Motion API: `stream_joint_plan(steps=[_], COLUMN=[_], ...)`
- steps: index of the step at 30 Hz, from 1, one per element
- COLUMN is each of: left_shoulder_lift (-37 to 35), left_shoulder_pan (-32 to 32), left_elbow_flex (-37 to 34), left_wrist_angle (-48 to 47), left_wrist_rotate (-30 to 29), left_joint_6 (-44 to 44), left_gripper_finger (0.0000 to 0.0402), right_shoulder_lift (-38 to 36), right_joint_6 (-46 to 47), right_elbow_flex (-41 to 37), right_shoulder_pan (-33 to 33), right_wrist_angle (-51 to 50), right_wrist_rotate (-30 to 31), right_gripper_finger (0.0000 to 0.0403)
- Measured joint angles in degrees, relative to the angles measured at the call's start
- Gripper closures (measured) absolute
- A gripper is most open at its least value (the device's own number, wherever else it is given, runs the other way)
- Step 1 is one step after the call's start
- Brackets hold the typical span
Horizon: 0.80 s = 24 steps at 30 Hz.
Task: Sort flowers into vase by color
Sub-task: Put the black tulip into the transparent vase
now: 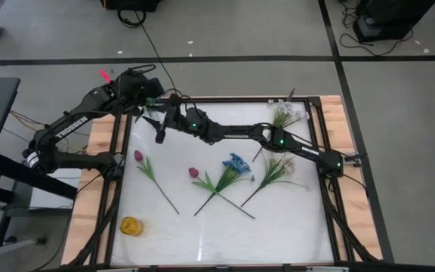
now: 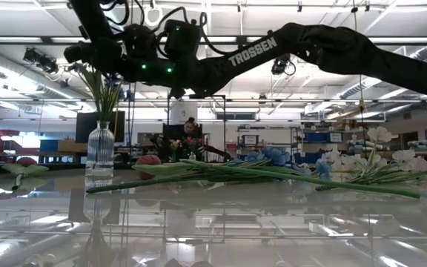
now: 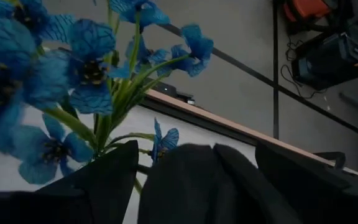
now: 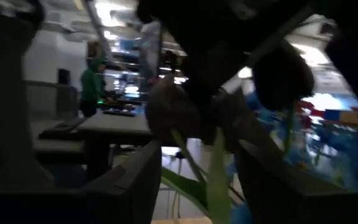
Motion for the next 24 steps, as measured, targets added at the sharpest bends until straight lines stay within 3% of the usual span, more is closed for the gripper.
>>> stream_joint_plan(steps=[7, 24], left_shoulder_lift=[0.2, 1.1], left_shoulder_pan=[-0.6, -2.0], left_elbow_flex=[0.0, 0.0], left_wrist_angle=[0.9, 5.2], left_wrist_rotate=[-0.2, -0.2], left_joint_6=[-4.3, -9.1], left_gripper_finger=[0.0072, 0.0072], right_shoulder_lift=[0.0, 0.0], right_joint_6=[0.2, 1.3], right_elbow_flex=[0.0, 0.0], right_shoulder_pan=[-1.4, -2.7], right_wrist_angle=[-1.5, -1.4], right_wrist_rotate=[-4.4, -11.6], right_gripper_finger=[0.0244, 0.0250])
